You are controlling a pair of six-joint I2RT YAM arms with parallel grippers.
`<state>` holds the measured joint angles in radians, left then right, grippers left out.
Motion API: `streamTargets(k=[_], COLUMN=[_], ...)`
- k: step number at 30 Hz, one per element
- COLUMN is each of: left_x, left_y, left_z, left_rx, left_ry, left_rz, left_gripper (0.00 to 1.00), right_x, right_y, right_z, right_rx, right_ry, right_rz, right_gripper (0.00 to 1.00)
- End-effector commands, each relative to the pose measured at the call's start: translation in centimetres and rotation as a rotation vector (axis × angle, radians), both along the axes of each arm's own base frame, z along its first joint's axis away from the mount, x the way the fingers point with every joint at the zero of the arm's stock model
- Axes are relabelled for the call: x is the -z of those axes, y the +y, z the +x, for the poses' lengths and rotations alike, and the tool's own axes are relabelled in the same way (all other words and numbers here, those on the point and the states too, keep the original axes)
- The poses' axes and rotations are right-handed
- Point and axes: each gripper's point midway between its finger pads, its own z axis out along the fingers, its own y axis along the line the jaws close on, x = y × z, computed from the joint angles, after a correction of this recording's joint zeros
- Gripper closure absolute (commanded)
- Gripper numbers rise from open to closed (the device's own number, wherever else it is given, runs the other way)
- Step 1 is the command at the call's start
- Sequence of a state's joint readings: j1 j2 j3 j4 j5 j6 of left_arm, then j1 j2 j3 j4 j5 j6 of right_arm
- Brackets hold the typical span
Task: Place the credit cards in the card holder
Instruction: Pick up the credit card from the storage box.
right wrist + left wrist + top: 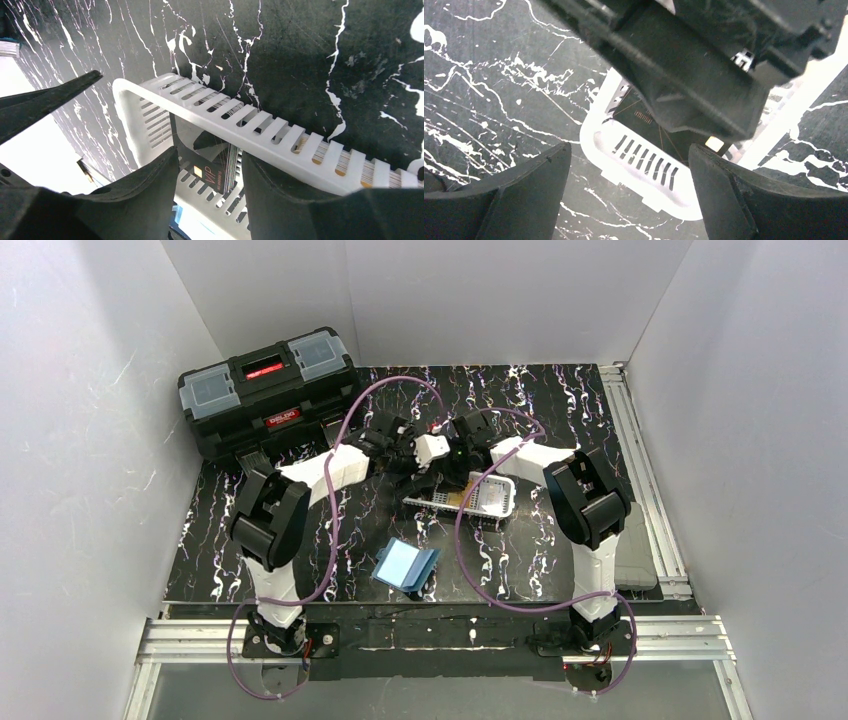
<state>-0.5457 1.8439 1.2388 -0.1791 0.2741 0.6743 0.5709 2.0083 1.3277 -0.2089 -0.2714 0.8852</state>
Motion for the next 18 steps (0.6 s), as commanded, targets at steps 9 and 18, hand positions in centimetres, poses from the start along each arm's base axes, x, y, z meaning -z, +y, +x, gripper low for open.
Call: streamTargets(k=[9,18], left_x=[-0.8,0.4], left_y=[0.4,0.3], left_z=[2.3,1.5], left_rx=[0.1,0.144], left_ry=[-0.238,-0.253], left_rz=[0.019,0.057], left_gripper=[0.19,0.19], right_x=[-0.2,-0.2], right_y=[0.1,0.1], right_z=[0.3,-0.1], right_rx=[0.02,0.012], right_ry=[-0.027,-0.018], right_rz=[0.03,0.047], right_gripper=[0.43,0.43])
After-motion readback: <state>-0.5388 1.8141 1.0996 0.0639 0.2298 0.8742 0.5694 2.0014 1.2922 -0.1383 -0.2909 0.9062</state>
